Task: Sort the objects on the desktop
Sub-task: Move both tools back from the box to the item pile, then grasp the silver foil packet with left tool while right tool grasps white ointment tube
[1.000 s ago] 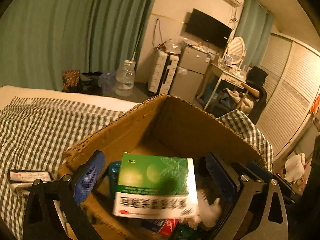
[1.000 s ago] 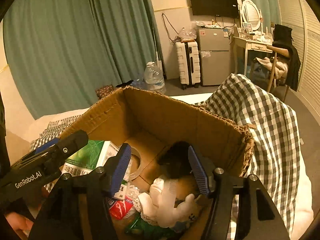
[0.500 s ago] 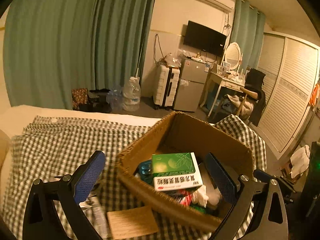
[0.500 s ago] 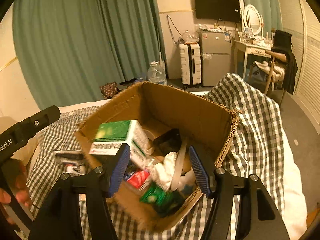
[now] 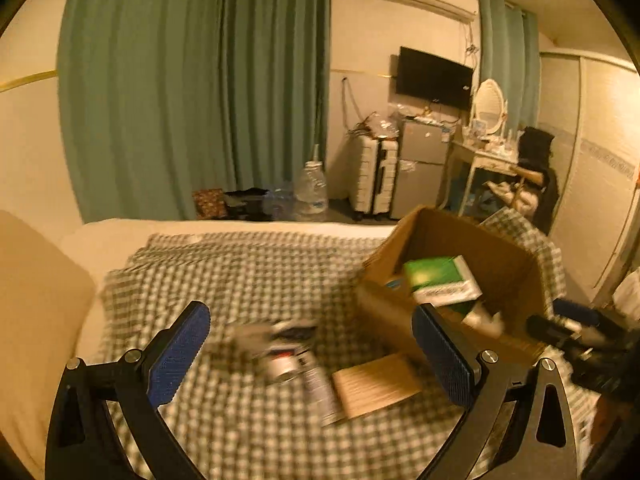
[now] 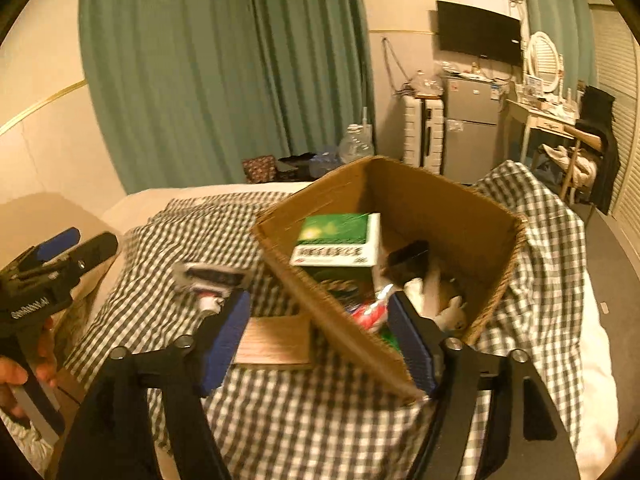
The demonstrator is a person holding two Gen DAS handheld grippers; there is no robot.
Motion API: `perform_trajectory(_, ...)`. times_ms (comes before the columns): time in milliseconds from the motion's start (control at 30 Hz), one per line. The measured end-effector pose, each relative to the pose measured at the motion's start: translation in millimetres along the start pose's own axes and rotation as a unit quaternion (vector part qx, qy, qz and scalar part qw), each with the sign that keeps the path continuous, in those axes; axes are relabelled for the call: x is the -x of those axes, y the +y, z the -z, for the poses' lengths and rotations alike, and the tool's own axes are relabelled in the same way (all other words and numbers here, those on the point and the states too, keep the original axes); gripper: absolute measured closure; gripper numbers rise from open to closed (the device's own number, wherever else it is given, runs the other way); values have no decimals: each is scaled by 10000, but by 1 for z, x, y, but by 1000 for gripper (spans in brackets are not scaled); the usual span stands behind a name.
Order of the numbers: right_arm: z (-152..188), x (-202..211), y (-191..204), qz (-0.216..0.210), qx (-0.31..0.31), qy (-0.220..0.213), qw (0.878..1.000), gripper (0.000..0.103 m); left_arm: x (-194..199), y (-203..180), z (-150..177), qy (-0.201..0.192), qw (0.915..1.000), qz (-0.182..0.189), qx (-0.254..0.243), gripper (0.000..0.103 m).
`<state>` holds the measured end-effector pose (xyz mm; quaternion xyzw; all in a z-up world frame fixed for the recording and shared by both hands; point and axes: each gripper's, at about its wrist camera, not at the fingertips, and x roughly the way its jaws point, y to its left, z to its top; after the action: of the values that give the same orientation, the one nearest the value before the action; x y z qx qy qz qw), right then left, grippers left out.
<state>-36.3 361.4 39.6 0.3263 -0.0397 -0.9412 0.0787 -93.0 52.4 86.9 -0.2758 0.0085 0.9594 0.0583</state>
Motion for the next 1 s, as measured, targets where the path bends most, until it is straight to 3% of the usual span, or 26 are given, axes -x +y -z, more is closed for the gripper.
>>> perform_trajectory(100, 13, -9, 13, -95, 54, -78, 9999, 15, -3, 24, 30, 39, 9997, -240, 37, 0)
perform_trajectory(433, 69, -68, 38, -346, 53, -13, 9994, 13, -69, 55, 124, 850, 9939, -446, 545, 0)
perform_trajectory(767, 81, -133, 50, -276, 402, 412, 9980, 13, -132, 51, 107, 852, 9936, -282, 690, 0)
perform_trajectory(1000, 77, -155, 50, -238, 384, 538, 9975, 13, -154, 58, 122, 949, 9914, -293, 857, 0)
